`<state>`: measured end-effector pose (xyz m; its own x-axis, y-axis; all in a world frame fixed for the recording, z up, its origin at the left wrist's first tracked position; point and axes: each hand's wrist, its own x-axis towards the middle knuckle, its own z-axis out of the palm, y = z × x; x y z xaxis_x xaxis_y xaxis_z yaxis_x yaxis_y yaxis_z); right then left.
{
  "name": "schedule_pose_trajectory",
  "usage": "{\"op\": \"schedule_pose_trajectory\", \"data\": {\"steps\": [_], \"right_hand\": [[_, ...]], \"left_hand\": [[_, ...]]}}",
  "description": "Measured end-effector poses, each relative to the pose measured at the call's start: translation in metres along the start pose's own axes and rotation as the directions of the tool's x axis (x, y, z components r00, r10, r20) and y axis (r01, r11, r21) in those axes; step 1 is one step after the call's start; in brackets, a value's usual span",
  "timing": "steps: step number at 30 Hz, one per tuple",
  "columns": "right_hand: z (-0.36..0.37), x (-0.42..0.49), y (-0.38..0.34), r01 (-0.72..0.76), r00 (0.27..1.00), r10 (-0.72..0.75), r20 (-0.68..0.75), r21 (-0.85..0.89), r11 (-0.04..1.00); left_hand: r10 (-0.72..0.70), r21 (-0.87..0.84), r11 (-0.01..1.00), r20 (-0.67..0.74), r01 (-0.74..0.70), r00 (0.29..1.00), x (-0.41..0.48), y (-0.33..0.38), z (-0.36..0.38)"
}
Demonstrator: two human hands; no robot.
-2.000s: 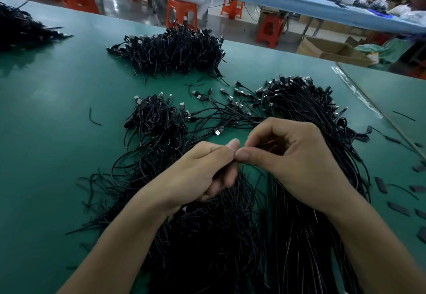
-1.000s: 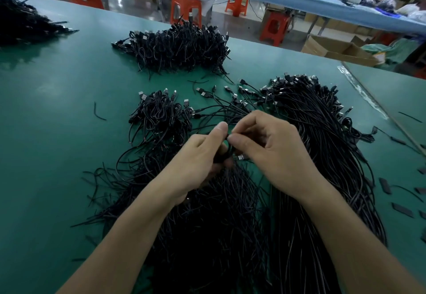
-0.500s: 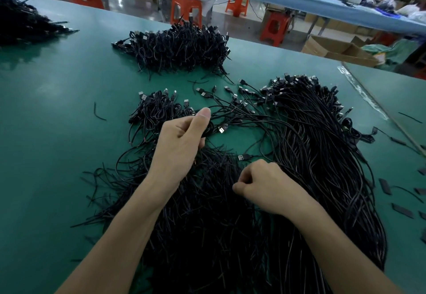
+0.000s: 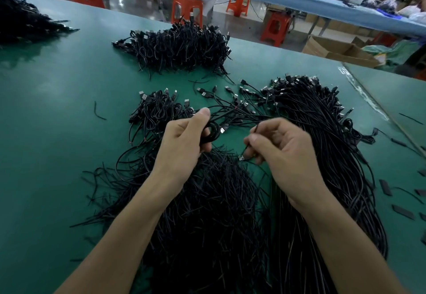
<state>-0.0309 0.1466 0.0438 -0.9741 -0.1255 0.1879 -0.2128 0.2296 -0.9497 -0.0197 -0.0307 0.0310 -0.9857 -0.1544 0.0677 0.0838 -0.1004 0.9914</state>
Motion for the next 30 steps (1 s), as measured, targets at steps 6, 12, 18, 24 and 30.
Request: {"op": "schedule_pose_trajectory", "data": {"steps": [6,12,18,24,30], "right_hand": [[0.021,0.000,-0.015,0.144,0.974,-0.039,-0.225,0.472,0.870],[0.044,-0.009,-0.019,0.250,0.958,-0.147,-0.246,0.466,0.849],[0.047,-0.013,-0.015,0.158,0.971,-0.108,-0.211,0.236,0.959],[0.046,-0.020,-0.016,0.191,0.977,-0.192,-0.096,-0.019,0.981],[0.039,-0.021,-0.021,0.355,0.918,-0.391,-0.069,-0.298,0.886]], "left_hand": [[0.044,-0.046,0.998,0.243,-0.034,0.969,-0.009,0.006,0.005],[0.029,-0.119,0.993,0.303,0.008,0.953,-0.013,0.006,0.011],[0.179,-0.210,0.969,0.249,-0.128,0.952,-0.013,0.010,0.011],[0.208,-0.321,0.938,0.232,-0.127,0.950,-0.013,0.010,0.009],[0.064,-0.257,0.966,0.120,-0.031,0.991,-0.011,0.009,0.009]]}}
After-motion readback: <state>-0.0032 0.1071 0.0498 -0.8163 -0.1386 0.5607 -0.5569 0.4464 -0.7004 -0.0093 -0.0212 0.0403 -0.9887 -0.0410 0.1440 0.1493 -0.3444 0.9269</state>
